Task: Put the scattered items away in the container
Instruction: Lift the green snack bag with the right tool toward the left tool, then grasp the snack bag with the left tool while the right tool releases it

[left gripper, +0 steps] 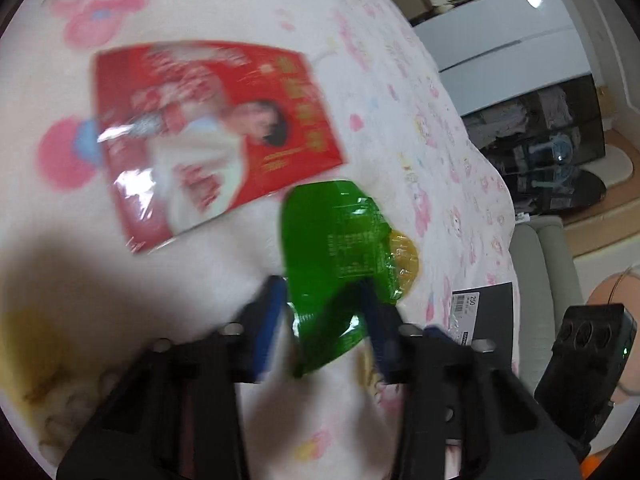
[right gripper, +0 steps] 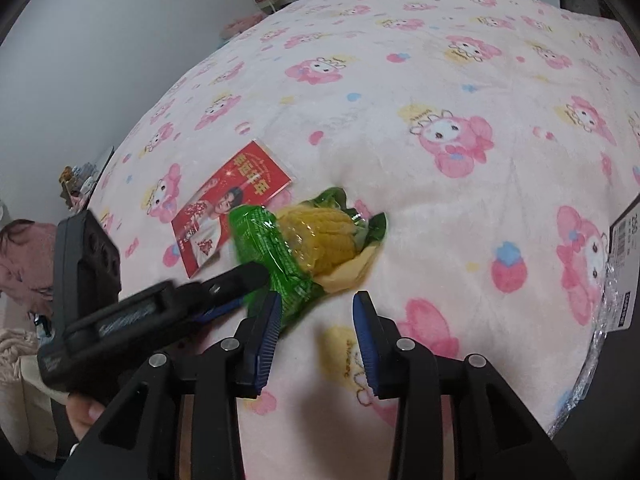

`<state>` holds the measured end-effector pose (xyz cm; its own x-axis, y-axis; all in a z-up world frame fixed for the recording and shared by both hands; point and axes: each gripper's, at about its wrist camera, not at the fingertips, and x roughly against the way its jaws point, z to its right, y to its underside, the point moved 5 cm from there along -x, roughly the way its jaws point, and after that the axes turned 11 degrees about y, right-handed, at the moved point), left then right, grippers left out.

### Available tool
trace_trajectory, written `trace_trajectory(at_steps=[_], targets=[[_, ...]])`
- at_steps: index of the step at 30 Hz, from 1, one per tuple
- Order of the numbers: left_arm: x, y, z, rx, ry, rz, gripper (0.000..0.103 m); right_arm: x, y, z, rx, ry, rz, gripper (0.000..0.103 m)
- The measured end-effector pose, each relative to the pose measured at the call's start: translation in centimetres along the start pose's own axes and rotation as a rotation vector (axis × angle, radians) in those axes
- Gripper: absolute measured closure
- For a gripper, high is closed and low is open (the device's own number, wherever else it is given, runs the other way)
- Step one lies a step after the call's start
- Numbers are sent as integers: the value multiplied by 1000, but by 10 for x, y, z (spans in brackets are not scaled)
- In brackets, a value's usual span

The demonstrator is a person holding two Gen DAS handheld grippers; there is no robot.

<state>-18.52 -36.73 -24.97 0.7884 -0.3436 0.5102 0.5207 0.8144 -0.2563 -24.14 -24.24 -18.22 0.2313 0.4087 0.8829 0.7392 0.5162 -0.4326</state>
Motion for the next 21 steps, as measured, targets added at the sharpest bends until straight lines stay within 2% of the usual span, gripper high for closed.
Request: trace_trajectory(at_steps=[1,3,5,8,13,15,18,19,21], targets=[[1,1,11,-46,1,10,90,3,3,3,-6,2,2,70],[4,6,27,-96,25,18,98,10,8,11,-26,11,8,70],[4,17,43,-129,54,0,99,20,12,19,-52,15,17,70],[-5,42,65,-166,101,-69,99,39,17,27,-75,22,44,70],[-28,75,80,-232,72,-181,97,71,24,38,-86,45,104,70],[-34,85,80,-231,76,-221,96,73,25,45,-84,68,105,64],[-27,92,83,-251,92,-230,95,67,25,56,-87,99,89,61],[-21,90,81,-261,85,-202,88,60,25,57,-81,100,72,61],[-8,84,78,-281,73,-146,82,45,23,58,-65,110,42,61]])
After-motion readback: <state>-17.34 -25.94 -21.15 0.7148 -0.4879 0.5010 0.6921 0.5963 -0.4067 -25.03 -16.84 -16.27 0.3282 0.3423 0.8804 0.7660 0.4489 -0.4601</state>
